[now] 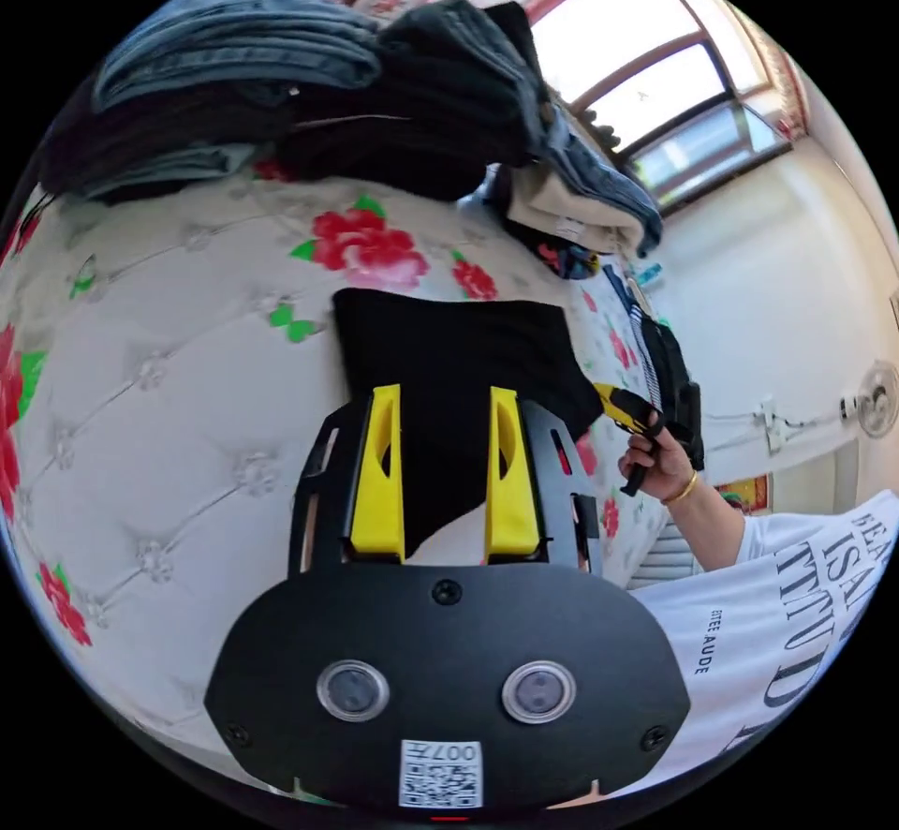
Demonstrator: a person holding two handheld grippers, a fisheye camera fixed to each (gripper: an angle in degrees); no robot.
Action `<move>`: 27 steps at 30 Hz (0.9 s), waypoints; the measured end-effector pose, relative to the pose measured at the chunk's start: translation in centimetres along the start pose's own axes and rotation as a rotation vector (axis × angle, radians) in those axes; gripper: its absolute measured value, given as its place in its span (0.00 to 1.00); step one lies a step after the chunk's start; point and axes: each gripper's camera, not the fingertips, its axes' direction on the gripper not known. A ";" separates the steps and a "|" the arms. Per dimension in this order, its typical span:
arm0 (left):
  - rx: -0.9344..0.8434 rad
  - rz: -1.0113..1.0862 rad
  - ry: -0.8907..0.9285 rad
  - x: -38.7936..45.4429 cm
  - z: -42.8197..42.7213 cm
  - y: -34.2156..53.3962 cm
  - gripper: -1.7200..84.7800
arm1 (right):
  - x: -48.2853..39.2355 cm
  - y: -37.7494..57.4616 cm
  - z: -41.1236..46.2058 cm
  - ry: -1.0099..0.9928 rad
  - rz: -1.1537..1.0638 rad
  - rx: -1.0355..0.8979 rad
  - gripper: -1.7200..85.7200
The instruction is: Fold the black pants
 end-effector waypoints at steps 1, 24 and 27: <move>-0.003 -0.057 -0.007 -1.5 0.3 0.0 0.18 | 0.5 -0.7 0.7 -0.030 0.023 -0.004 0.13; 0.219 0.377 0.410 24.0 5.9 -26.2 0.07 | -18.0 -22.3 -12.9 -0.038 -0.240 0.374 0.08; 0.176 0.318 0.299 26.5 9.2 -31.0 0.10 | -20.5 -26.2 -13.6 0.174 -0.201 0.486 0.08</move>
